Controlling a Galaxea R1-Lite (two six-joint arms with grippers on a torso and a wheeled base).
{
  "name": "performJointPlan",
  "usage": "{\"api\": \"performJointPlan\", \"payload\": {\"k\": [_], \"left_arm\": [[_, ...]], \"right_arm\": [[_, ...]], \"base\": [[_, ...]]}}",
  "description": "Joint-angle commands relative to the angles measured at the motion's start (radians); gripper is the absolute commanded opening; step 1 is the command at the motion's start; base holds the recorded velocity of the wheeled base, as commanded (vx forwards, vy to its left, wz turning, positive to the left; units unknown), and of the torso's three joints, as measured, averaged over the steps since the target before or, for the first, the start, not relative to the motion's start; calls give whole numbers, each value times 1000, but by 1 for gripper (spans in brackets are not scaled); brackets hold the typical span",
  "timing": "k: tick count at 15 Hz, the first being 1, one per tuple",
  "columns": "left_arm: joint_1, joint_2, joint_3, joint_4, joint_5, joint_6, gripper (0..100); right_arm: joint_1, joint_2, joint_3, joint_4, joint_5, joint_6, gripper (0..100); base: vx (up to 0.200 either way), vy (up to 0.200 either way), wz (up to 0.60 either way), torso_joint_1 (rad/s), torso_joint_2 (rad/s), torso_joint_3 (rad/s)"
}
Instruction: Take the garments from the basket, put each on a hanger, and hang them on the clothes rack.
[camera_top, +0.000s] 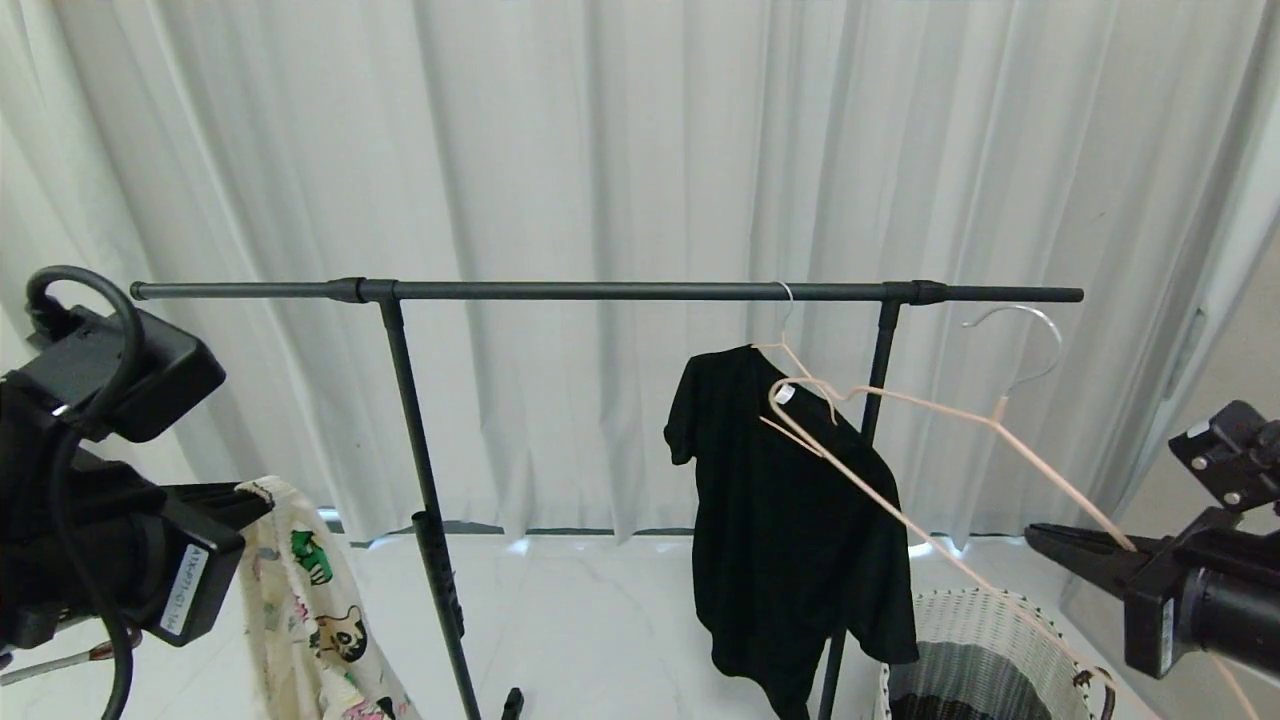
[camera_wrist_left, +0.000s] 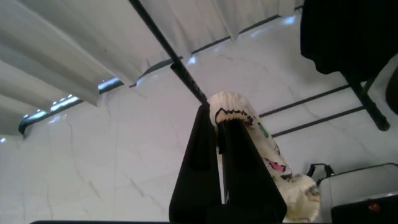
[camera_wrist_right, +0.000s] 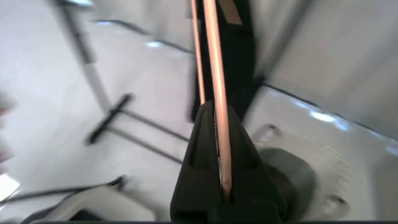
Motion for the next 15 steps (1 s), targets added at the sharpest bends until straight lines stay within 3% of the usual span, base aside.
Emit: {"api": "performJointPlan", "payload": {"k": [1,4,6,8,10,15], "left_arm": [[-17,129,-94,-1,3,-45,0],[-27,299,-227,-1,70,-223,0],[-55,362,-289,-1,95,-300,0],[-58,418,-327,-1,149,-347,0],[-86,483,-398,-1,212,-459,0],[-92,540,-455,-1,276,-485,0]], "right_arm": [[167,37,-3,-4,26,62,0],[396,84,-43,-25,23,168,0],[478,149,-54,-83,19,209,0],[492,222,-57,-191,19,217,0],[500,293,-98,-240,21,243,0],[501,365,-166,-249,19,260,0]], "base": [[0,0,0,0,0,0],[0,0,0,0,0,0],[0,0,0,0,0,0],[0,0,0,0,0,0],[0,0,0,0,0,0],[0,0,0,0,0,0]]}}
